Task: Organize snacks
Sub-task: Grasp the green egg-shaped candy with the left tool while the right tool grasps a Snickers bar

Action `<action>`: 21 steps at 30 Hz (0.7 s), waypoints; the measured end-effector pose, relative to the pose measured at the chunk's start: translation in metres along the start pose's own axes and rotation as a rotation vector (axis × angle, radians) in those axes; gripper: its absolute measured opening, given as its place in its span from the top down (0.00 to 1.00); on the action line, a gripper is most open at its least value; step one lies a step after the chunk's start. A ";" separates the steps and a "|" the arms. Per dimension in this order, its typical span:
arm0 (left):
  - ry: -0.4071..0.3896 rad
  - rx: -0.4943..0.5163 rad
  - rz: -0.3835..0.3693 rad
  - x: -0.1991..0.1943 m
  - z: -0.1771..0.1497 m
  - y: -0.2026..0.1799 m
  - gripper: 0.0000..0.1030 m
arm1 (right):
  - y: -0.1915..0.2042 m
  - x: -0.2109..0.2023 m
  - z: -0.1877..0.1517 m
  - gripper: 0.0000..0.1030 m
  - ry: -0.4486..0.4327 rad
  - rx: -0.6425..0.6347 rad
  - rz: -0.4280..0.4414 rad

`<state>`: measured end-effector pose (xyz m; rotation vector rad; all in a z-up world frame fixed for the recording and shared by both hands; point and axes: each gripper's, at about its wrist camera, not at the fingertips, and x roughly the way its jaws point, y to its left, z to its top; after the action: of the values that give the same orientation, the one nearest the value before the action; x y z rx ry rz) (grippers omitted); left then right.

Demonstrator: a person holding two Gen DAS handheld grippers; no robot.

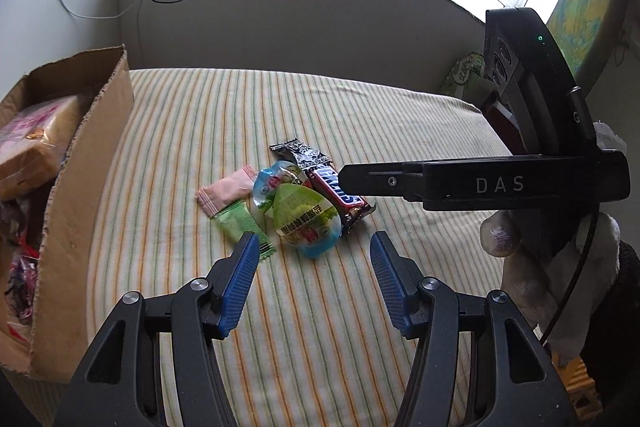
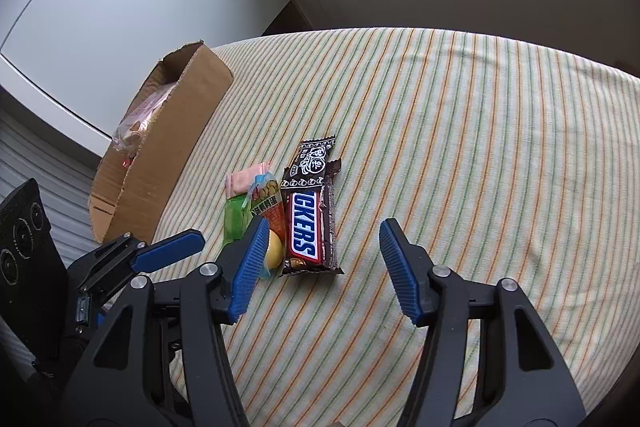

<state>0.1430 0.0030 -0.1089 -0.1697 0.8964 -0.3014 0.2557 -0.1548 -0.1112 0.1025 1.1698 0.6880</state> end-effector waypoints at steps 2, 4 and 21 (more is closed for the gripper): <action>0.009 -0.005 -0.004 0.006 0.002 0.000 0.45 | 0.001 0.004 0.001 0.45 0.010 -0.003 0.006; 0.020 -0.019 -0.016 0.011 0.004 0.003 0.45 | 0.002 0.007 0.002 0.48 0.018 -0.006 0.005; 0.059 -0.013 -0.023 0.035 0.008 0.004 0.59 | 0.007 0.021 0.003 0.71 0.065 -0.019 0.016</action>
<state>0.1708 -0.0046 -0.1309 -0.1841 0.9559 -0.3230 0.2593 -0.1373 -0.1239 0.0740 1.2252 0.7204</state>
